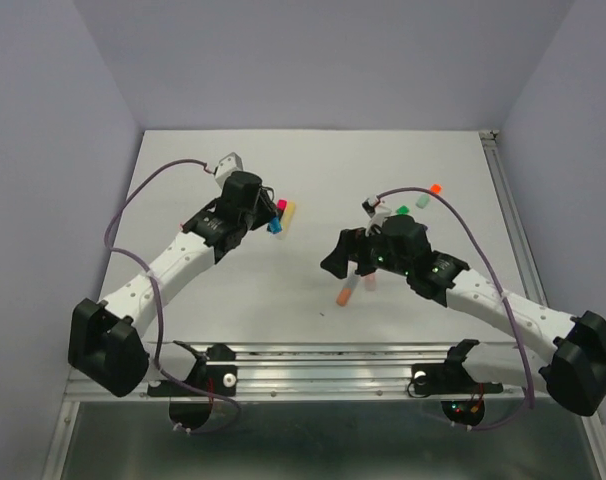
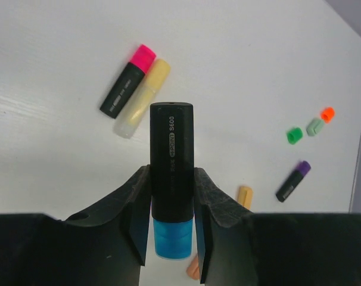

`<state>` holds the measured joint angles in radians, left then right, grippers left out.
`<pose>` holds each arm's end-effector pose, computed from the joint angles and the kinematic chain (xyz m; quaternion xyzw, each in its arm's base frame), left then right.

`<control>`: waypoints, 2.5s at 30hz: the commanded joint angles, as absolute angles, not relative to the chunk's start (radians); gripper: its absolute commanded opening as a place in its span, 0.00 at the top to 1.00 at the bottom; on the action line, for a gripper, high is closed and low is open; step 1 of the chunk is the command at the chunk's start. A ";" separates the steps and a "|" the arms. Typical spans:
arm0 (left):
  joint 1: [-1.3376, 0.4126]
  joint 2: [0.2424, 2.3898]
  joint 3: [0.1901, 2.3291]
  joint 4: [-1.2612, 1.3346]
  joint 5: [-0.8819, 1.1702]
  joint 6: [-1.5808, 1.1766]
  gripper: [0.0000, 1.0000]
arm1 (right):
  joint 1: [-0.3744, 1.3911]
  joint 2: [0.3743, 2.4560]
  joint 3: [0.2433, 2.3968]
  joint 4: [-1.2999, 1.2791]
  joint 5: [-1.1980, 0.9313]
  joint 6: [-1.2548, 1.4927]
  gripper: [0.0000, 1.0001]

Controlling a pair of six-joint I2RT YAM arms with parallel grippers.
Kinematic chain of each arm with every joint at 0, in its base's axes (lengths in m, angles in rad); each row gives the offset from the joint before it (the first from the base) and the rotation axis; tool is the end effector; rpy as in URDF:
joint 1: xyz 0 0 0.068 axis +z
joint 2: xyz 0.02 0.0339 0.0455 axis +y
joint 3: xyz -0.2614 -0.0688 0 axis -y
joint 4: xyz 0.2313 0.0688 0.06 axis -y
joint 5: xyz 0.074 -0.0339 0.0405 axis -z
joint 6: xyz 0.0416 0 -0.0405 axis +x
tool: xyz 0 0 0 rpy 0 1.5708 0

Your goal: Open the pen caps

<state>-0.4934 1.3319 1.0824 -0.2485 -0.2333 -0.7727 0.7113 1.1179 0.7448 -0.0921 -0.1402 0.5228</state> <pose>0.2667 -0.1325 0.3138 -0.1777 0.8371 -0.2196 0.4684 0.1824 0.1649 0.2684 -0.1165 0.8417 0.3517 0.3927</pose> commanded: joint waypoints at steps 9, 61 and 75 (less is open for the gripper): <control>-0.705 1.175 0.951 -0.218 -0.353 -1.133 1.00 | 0.913 1.255 0.840 0.235 -0.019 0.597 0.00; -0.560 1.348 1.040 -0.060 -0.572 -1.034 1.00 | 0.968 1.074 0.623 0.114 -0.247 0.907 0.99; -0.390 1.382 1.000 -0.184 -0.474 -0.747 1.00 | 0.769 1.037 0.749 -0.229 0.117 0.766 0.99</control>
